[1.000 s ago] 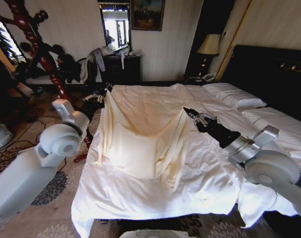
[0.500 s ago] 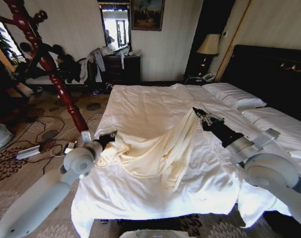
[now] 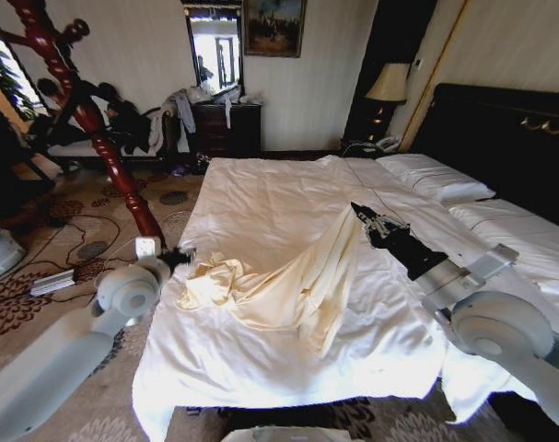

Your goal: Pick up the clothes from the bed and hang them on the clothes hanger.

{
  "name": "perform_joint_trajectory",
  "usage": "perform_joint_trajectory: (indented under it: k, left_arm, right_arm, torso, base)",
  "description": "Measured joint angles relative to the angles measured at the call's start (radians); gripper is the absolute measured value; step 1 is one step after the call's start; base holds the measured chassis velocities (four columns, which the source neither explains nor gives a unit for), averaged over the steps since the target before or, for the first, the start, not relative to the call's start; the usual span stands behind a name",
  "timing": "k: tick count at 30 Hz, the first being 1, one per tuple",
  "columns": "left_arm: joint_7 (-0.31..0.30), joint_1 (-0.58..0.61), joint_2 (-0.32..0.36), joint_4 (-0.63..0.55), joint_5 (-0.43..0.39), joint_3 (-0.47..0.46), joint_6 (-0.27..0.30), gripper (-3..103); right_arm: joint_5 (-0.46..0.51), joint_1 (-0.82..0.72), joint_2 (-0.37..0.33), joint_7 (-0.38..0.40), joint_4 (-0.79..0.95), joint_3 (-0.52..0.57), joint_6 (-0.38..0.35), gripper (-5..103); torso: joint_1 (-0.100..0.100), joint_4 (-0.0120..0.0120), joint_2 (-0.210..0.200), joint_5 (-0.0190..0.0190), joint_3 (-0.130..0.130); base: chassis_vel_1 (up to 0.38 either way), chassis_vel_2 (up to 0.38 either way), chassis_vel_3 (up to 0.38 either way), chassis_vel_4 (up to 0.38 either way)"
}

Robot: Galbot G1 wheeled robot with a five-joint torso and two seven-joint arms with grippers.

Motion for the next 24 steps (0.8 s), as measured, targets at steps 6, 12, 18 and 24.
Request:
perform_joint_trajectory:
  k: [6,12,18,24]
  left_arm:
    - [0.176,-0.278,0.115,0.173,0.025,0.016,-0.13,92]
    - [0.245,-0.536,0.133,0.4,-0.026,0.096,-0.11,100]
    - [0.284,-0.827,0.073,0.651,-0.03,0.292,-0.06,100]
    - [0.29,-1.04,-0.003,0.867,-0.026,0.463,0.047,100]
  right_arm:
    - [-0.057,-0.008,0.017,-0.03,-0.016,-0.001,0.02,0]
    - [-0.092,0.005,0.035,-0.056,-0.036,-0.013,0.028,0]
    - [-0.115,0.014,0.056,-0.067,-0.053,-0.031,0.038,0]
    - [-0.152,0.027,0.065,-0.091,-0.076,-0.057,0.058,0]
  torso:
    - [0.0,0.0003,0.0,0.0003,0.0]
    - [0.0,0.0003,0.0,-0.0003,0.0]
    - [0.0,-0.0001,0.0,0.0,0.0]
    - [0.0,0.0009,0.0,-0.0002,0.0]
  base:
    - [0.0,0.0,0.0,0.0]
    - [0.0,0.0,0.0,0.0]
    - [0.0,0.0,0.0,0.0]
    - [0.0,0.0,0.0,0.0]
